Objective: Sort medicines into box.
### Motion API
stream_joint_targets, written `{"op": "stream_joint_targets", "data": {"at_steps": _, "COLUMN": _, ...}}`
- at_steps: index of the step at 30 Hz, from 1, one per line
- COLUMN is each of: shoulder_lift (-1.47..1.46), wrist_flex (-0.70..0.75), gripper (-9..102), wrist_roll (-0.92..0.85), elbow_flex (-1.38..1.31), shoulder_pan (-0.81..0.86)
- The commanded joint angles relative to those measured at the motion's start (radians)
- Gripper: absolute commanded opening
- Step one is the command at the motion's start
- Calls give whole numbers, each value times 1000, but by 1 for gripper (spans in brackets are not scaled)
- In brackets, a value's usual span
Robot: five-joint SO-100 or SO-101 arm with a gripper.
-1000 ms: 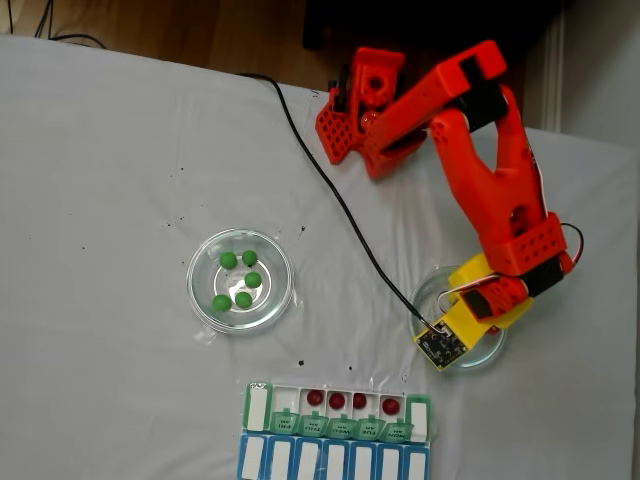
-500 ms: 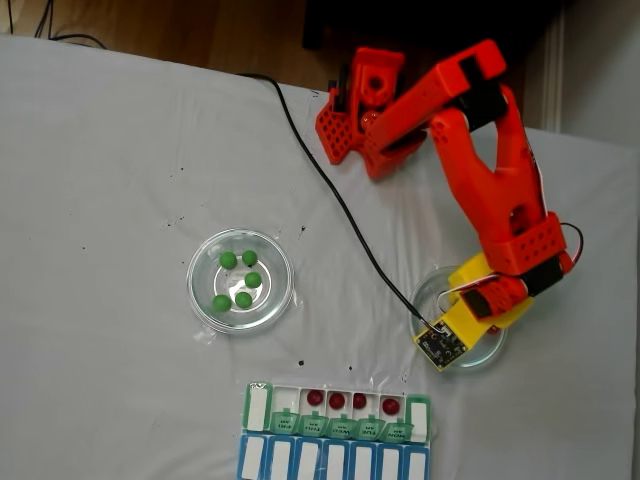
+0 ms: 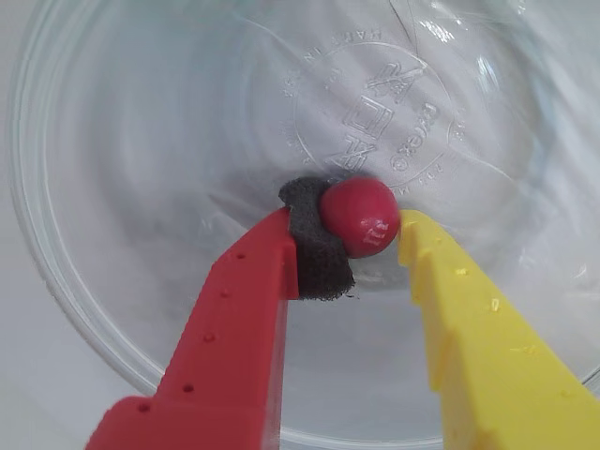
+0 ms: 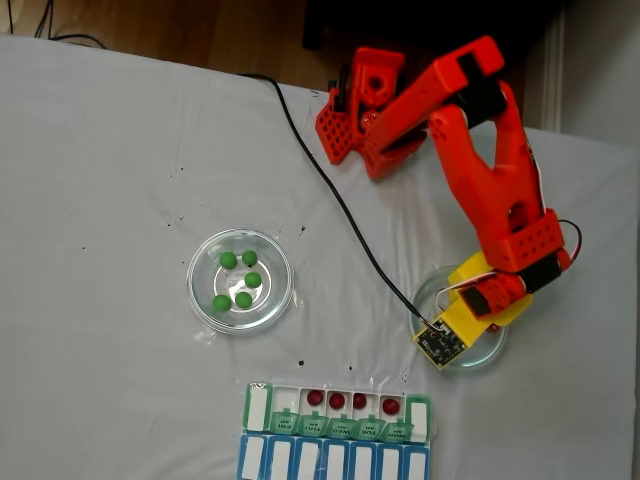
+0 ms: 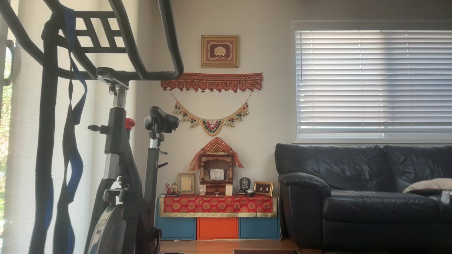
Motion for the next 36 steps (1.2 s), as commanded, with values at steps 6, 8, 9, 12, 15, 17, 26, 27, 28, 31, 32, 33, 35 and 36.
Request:
{"op": "stream_joint_targets", "data": {"at_steps": 6, "shoulder_lift": 95, "wrist_flex": -8, "gripper": 1, "wrist_roll": -20, "elbow_flex": 3, "shoulder_pan": 5}}
{"op": "stream_joint_targets", "data": {"at_steps": 8, "shoulder_lift": 103, "wrist_flex": -6, "gripper": 1, "wrist_roll": -21, "elbow_flex": 6, "shoulder_pan": 5}}
{"op": "stream_joint_targets", "data": {"at_steps": 9, "shoulder_lift": 107, "wrist_flex": -6, "gripper": 1, "wrist_roll": -21, "elbow_flex": 9, "shoulder_pan": 5}}
{"op": "stream_joint_targets", "data": {"at_steps": 12, "shoulder_lift": 126, "wrist_flex": -6, "gripper": 1, "wrist_roll": -31, "elbow_flex": 14, "shoulder_pan": 11}}
{"op": "stream_joint_targets", "data": {"at_steps": 15, "shoulder_lift": 155, "wrist_flex": 14, "gripper": 1, "wrist_roll": -43, "elbow_flex": 0, "shoulder_pan": 29}}
{"op": "stream_joint_targets", "data": {"at_steps": 17, "shoulder_lift": 179, "wrist_flex": 32, "gripper": 1, "wrist_roll": -51, "elbow_flex": -9, "shoulder_pan": 44}}
{"op": "stream_joint_targets", "data": {"at_steps": 26, "shoulder_lift": 291, "wrist_flex": 74, "gripper": 1, "wrist_roll": -87, "elbow_flex": -14, "shoulder_pan": 135}}
{"op": "stream_joint_targets", "data": {"at_steps": 27, "shoulder_lift": 308, "wrist_flex": 81, "gripper": 1, "wrist_roll": -91, "elbow_flex": -14, "shoulder_pan": 147}}
{"op": "stream_joint_targets", "data": {"at_steps": 28, "shoulder_lift": 328, "wrist_flex": 86, "gripper": 1, "wrist_roll": -92, "elbow_flex": -14, "shoulder_pan": 161}}
{"op": "stream_joint_targets", "data": {"at_steps": 31, "shoulder_lift": 393, "wrist_flex": 101, "gripper": 1, "wrist_roll": -95, "elbow_flex": -6, "shoulder_pan": 207}}
{"op": "stream_joint_targets", "data": {"at_steps": 32, "shoulder_lift": 413, "wrist_flex": 101, "gripper": 1, "wrist_roll": -95, "elbow_flex": -3, "shoulder_pan": 227}}
{"op": "stream_joint_targets", "data": {"at_steps": 33, "shoulder_lift": 425, "wrist_flex": 97, "gripper": 1, "wrist_roll": -97, "elbow_flex": -3, "shoulder_pan": 245}}
{"op": "stream_joint_targets", "data": {"at_steps": 35, "shoulder_lift": 446, "wrist_flex": 75, "gripper": 1, "wrist_roll": -101, "elbow_flex": -12, "shoulder_pan": 298}}
{"op": "stream_joint_targets", "data": {"at_steps": 36, "shoulder_lift": 449, "wrist_flex": 69, "gripper": 1, "wrist_roll": -101, "elbow_flex": -20, "shoulder_pan": 318}}
